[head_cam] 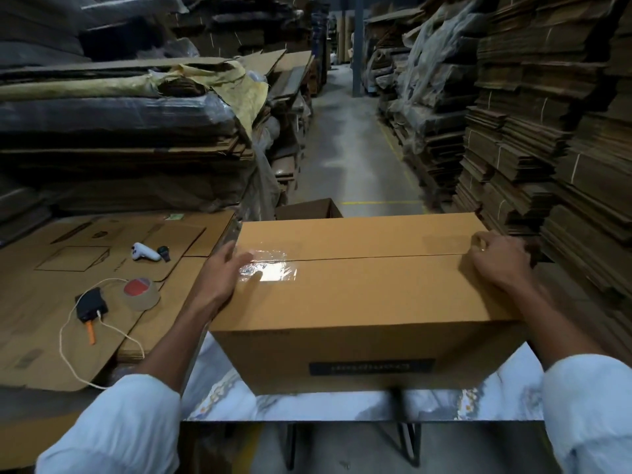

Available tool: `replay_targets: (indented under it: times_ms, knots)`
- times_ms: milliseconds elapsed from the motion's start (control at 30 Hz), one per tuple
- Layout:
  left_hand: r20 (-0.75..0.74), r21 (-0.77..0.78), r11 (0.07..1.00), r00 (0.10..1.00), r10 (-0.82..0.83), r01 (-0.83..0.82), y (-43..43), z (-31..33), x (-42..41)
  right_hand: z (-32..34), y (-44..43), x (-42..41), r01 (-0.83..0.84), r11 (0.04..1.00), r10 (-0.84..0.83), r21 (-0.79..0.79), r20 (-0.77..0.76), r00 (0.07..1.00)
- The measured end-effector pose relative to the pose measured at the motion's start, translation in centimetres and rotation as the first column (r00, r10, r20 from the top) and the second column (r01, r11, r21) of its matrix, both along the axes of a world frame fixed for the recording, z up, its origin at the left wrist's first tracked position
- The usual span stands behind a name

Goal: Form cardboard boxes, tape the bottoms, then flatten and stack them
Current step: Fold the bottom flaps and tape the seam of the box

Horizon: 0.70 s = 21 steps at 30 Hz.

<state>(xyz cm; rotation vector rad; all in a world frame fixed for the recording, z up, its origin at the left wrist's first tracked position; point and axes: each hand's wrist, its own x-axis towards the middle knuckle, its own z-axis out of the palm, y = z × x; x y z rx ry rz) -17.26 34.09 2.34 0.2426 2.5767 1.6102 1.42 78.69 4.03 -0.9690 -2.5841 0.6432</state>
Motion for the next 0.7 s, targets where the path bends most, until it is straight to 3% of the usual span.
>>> replay_targets:
  times_ms: [100, 233, 367, 533, 700]
  knots:
    - [-0.097, -0.202, 0.978, 0.993, -0.069, 0.048, 0.8, -0.4, 0.8, -0.9, -2.2, -1.8, -0.105, 0.974, 0.093, 0.202, 0.068, 0.993]
    - [-0.189, -0.398, 0.914, 0.967, -0.17, 0.083, 1.0, -1.0, 0.5, -2.0, -7.5, -4.2, -0.315, 0.93, 0.318, 0.189, 0.017, 0.948]
    - [-0.329, -0.62, 0.781, 0.881, -0.339, 0.069, 1.9, -1.0, 0.9, -2.4, -11.8, -6.0, -0.506, 0.838, 0.508, 0.204, 0.049, 0.86]
    - [-0.308, -0.675, 0.726, 0.845, -0.438, 0.13, 3.1, -1.3, 0.7, -2.4, -16.1, -7.4, -0.63, 0.752, 0.612, 0.194, 0.152, 0.776]
    - [-0.303, -0.649, 0.741, 0.835, -0.46, 0.173, 3.6, -0.9, 0.1, -3.1, -16.7, -7.3, -0.619, 0.756, 0.585, 0.214, 0.203, 0.785]
